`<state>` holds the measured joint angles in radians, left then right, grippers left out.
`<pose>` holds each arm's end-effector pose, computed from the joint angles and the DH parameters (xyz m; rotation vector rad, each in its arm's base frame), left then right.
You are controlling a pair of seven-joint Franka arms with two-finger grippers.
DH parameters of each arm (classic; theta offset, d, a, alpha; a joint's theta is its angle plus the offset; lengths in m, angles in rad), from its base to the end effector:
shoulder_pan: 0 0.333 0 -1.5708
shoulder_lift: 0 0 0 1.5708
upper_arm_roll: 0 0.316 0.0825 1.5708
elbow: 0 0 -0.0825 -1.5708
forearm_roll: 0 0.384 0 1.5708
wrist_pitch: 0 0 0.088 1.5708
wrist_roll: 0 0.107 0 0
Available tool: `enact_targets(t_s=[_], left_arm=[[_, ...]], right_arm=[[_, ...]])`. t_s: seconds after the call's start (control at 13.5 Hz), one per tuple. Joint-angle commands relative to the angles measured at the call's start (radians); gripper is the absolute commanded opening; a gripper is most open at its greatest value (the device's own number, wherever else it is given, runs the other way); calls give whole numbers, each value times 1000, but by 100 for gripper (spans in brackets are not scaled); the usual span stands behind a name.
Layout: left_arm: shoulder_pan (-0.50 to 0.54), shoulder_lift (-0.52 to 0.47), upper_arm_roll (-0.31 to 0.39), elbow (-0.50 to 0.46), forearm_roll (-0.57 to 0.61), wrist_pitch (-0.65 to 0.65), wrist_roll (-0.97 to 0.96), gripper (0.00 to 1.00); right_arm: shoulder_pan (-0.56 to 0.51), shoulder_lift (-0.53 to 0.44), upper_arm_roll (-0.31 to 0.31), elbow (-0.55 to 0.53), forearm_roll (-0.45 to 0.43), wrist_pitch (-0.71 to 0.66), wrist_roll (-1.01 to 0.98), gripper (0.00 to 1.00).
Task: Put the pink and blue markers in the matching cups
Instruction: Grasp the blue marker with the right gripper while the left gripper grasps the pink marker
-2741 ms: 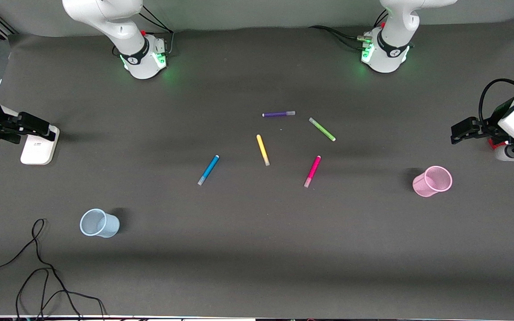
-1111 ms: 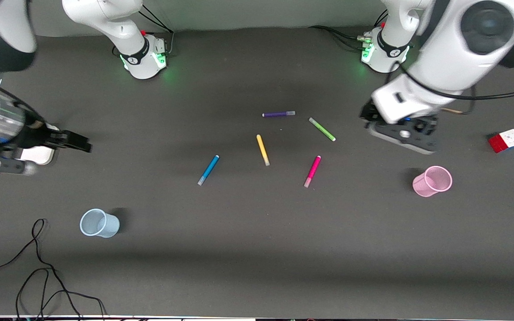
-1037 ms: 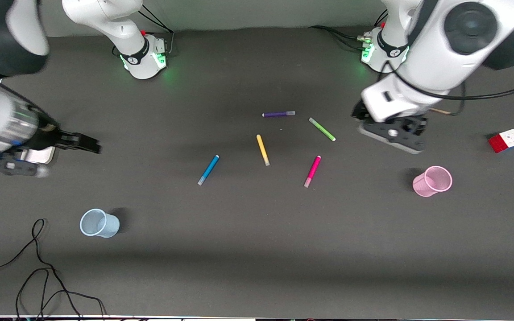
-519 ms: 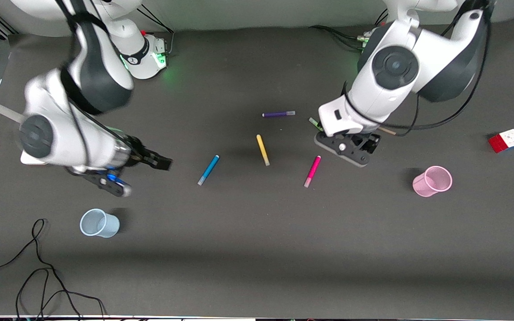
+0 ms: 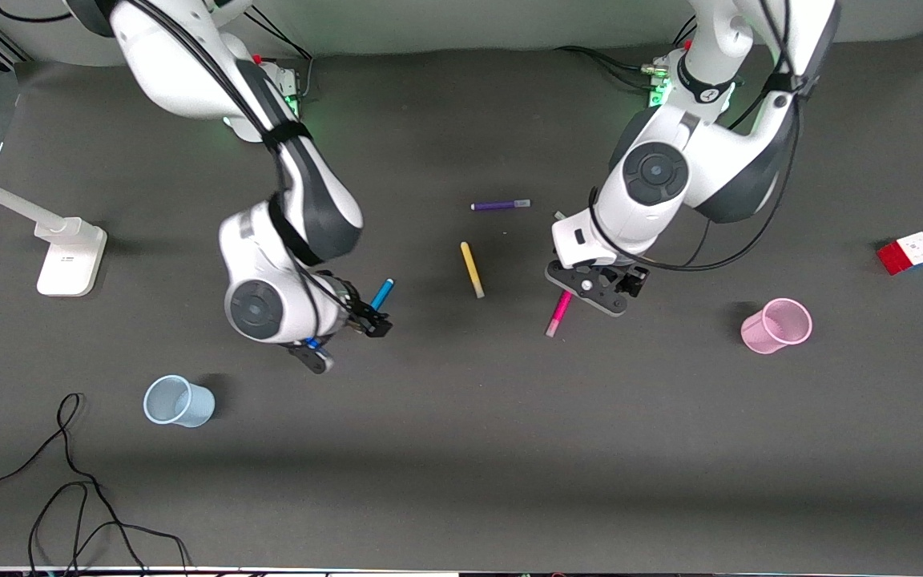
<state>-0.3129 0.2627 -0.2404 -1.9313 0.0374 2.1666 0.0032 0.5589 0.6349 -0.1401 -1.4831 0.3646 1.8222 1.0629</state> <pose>0.5201 -0.3123 0.3545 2.9906 -0.8769 -0.0423 0.6032 0.3164 0.2867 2.8524 -1.1590 -0.5910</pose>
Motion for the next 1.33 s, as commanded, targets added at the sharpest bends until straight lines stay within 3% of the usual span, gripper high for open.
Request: enact_targets(t_s=[0.0, 0.22, 0.59, 0.89, 0.96, 1.11, 1.19, 1.26], left_arm=[[-15, 79, 9, -37, 70, 91, -44, 99], [-28, 189, 10, -40, 185, 189, -133, 99], [-26, 286, 12, -44, 190, 285, -134, 98], [-22, 293, 10, -44, 188, 286, -135, 91], [-23, 290, 10, -43, 187, 279, -138, 81], [-25, 289, 10, -43, 184, 277, -178, 54], [-26, 289, 10, -43, 184, 277, -189, 44], [-25, 289, 10, -43, 184, 276, -189, 37]], right_arm=[[35, 12, -15, -67, 34, 64, 43, 98], [58, 20, -13, -173, 36, 158, 42, 96], [65, 51, -15, -203, 37, 177, 43, 90], [75, 57, -13, -236, 37, 235, 32, 74], [75, 57, -13, -238, 39, 241, 32, 57], [87, 55, -13, -255, 54, 282, 42, 14], [87, 55, -15, -256, 54, 287, 42, 0], [87, 55, -15, -255, 56, 287, 42, 0]])
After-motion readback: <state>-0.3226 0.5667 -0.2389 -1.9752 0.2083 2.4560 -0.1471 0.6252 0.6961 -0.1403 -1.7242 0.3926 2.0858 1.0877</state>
